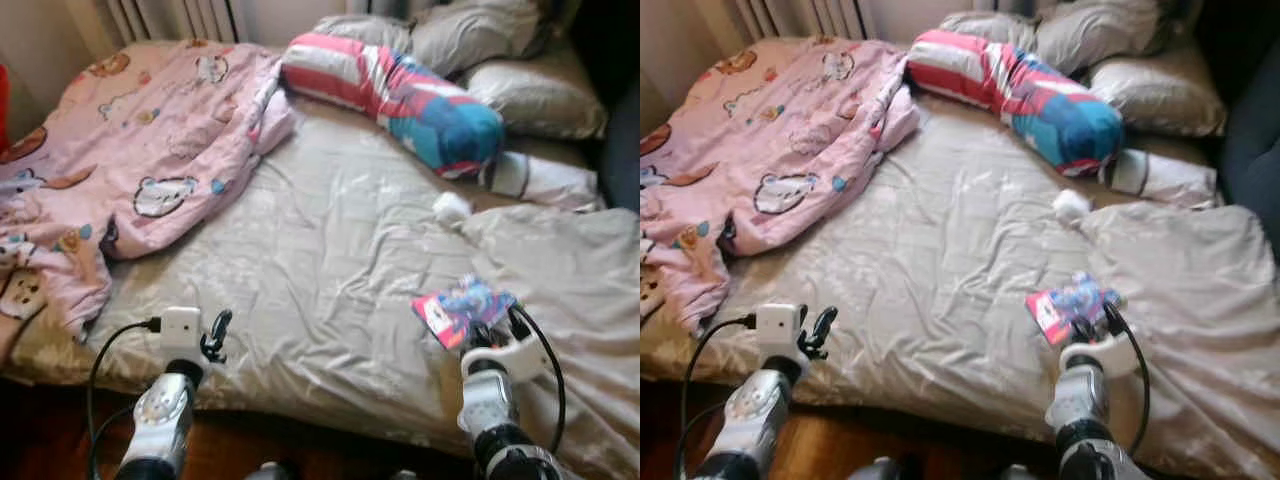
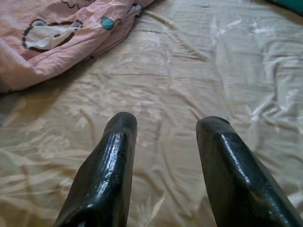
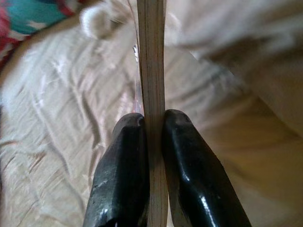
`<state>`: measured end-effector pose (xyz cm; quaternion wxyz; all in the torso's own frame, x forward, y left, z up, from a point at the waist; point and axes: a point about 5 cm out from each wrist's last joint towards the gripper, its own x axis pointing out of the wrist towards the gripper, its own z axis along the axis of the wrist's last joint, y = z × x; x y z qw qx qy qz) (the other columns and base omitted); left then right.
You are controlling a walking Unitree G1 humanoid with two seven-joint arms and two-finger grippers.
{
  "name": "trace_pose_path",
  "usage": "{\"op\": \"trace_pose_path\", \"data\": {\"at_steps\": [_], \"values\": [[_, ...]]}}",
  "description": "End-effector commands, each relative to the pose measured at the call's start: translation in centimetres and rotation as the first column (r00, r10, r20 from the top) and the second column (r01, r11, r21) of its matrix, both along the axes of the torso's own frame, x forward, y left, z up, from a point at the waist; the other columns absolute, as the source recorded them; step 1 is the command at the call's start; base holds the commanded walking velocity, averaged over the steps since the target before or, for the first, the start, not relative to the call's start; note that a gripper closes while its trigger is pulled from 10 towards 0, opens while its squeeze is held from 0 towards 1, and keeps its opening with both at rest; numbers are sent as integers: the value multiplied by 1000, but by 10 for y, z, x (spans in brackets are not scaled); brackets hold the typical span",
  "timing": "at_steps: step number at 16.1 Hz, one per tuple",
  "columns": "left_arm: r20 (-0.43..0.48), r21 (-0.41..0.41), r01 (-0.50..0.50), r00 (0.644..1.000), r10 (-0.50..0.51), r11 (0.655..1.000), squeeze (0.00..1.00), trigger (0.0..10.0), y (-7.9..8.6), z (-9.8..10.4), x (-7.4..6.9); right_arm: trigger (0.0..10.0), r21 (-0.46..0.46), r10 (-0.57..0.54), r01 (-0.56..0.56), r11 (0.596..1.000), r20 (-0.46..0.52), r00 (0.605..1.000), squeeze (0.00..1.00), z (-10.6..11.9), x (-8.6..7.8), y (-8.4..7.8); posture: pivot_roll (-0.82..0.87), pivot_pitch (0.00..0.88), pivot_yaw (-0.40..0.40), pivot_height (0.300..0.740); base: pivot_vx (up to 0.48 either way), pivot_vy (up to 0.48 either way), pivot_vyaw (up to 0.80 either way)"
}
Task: Clean up the room
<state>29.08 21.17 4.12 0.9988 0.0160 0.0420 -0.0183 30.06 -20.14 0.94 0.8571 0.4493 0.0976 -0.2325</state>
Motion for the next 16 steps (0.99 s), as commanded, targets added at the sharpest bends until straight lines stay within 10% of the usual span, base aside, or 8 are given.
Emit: {"op": "trace_pose_path", "data": {"at_steps": [1,16], "values": [[-12,18,21,1000,-21,1000,0,10000,3,-1,-8,10000,36,-32,31,999,12,999,0,0,-1,-2,168,280,63,740,0,0,0],[-10,42,82,997,-82,996,0,10000,-5,25,-48,10000,207,-152,91,974,298,942,0,28,19,-6,272,411,114,740,0,0,0]]}}
